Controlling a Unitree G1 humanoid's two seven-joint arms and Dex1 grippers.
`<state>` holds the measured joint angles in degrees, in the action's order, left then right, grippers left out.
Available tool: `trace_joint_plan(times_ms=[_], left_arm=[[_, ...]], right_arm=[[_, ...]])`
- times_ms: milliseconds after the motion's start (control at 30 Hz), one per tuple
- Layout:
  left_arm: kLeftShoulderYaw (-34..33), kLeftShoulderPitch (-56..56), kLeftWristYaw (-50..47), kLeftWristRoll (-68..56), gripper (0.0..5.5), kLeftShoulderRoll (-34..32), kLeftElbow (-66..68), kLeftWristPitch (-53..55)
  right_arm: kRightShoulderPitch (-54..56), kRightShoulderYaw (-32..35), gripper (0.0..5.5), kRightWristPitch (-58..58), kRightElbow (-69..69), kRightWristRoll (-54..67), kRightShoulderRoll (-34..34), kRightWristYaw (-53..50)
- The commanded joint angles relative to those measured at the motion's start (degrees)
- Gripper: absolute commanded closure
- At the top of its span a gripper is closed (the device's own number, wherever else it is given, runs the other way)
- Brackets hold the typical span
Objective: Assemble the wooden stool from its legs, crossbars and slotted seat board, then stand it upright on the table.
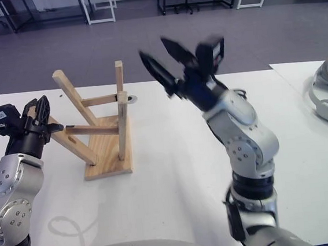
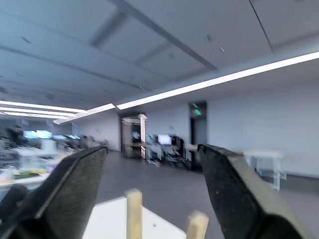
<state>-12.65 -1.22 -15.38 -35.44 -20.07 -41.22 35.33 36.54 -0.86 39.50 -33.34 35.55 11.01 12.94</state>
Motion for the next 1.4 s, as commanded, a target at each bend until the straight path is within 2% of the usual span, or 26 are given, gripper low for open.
trace_joint_plan(times_ms=[33,167,367,500,533,667,967,1067,1200,1400], left_arm=[[2.34,2.92,1.38,0.49,4.48,0.75,5.82,6.93],[3.07,2.37,1.77,1.01,4.48,1.46,5.96,7.24],[3.23,1.73,1.31,1.03,4.48,2.41,5.47,7.45],[3.67,2.03,0.99,1.05,4.49,2.83,4.36,7.96],[3.84,2.15,0.99,1.06,4.49,2.84,4.01,8.16],[3.9,3.44,1.2,1.12,4.49,2.75,2.65,8.65],[4.53,3.54,3.04,1.95,4.49,3.03,1.96,7.74],[5.55,3.16,5.61,2.3,4.49,1.7,2.15,6.73],[10.11,2.74,6.4,2.49,4.49,2.52,-0.01,7.68],[9.46,1.78,4.86,3.39,4.49,4.17,0.54,8.83]], right_arm=[[8.76,-15.27,2.1,7.87,3.59,-12.2,-2.41,-7.79],[15.96,-30.76,2.1,13.01,12.43,-25.14,-2.31,-9.55],[24.84,-53.15,2.1,9.46,21.65,-40.54,0.54,1.26],[26.49,-61.27,2.1,5.92,28.54,-48.46,0.56,7.62],[25.84,-60.85,2.1,5.82,28.83,-49.61,0.2,8.08],[22.12,-52.2,2.1,7.52,27.09,-49.81,-3.56,7.77],[7.55,-51.75,2.1,9.42,25.28,-43.09,-4.37,19.29],[8.35,-49.35,2.1,7.68,27.43,-42.75,-3.22,22.77],[9.17,-49.13,2.1,5.38,32.53,-44.79,-6.55,22.36],[5.41,-47.22,2.1,8.62,23.98,-43.19,-6.96,23.52]])
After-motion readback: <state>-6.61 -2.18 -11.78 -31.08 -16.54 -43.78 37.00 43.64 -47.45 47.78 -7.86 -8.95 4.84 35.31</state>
